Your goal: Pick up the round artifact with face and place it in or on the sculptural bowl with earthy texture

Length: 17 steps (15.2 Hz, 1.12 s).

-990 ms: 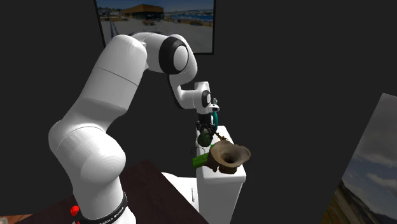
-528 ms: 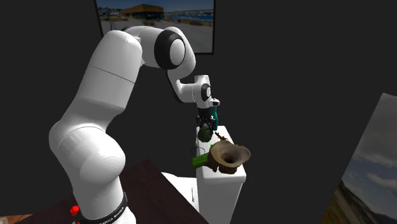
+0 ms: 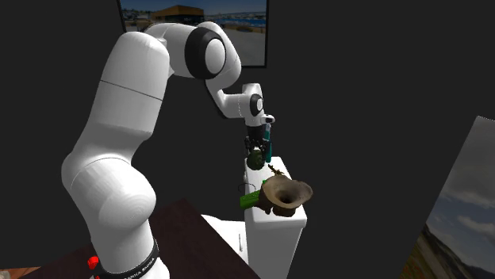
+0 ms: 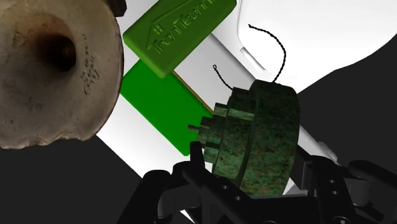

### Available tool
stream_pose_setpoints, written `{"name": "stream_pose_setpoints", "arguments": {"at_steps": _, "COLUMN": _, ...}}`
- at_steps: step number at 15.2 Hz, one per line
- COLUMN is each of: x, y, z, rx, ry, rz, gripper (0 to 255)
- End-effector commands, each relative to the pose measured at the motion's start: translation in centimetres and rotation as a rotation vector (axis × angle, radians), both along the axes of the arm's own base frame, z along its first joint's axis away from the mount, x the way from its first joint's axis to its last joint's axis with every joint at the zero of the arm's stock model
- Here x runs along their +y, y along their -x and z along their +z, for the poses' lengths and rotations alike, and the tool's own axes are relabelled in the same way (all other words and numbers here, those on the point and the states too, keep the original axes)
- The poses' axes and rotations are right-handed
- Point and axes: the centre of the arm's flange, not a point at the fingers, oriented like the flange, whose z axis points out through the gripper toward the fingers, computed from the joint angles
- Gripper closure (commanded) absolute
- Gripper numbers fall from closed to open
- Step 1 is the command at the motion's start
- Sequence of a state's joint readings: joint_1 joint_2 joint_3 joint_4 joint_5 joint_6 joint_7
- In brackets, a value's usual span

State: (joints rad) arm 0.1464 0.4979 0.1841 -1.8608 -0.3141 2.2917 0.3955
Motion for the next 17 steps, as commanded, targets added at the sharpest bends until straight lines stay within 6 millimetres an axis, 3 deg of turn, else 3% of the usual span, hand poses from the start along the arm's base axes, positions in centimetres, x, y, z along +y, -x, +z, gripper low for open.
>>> {"name": "stream_pose_setpoints", "arguments": {"at_steps": 1, "x": 0.0, "y": -0.1, "z": 1.1, "rx": 0.000, "ry": 0.000, "rz": 0.000, "gripper": 255}}
{"name": "stream_pose_setpoints", "arguments": {"at_steps": 17, "x": 0.0, "y": -0.1, "z": 9.6, "rx": 0.000, "ry": 0.000, "rz": 0.000, "gripper": 255}}
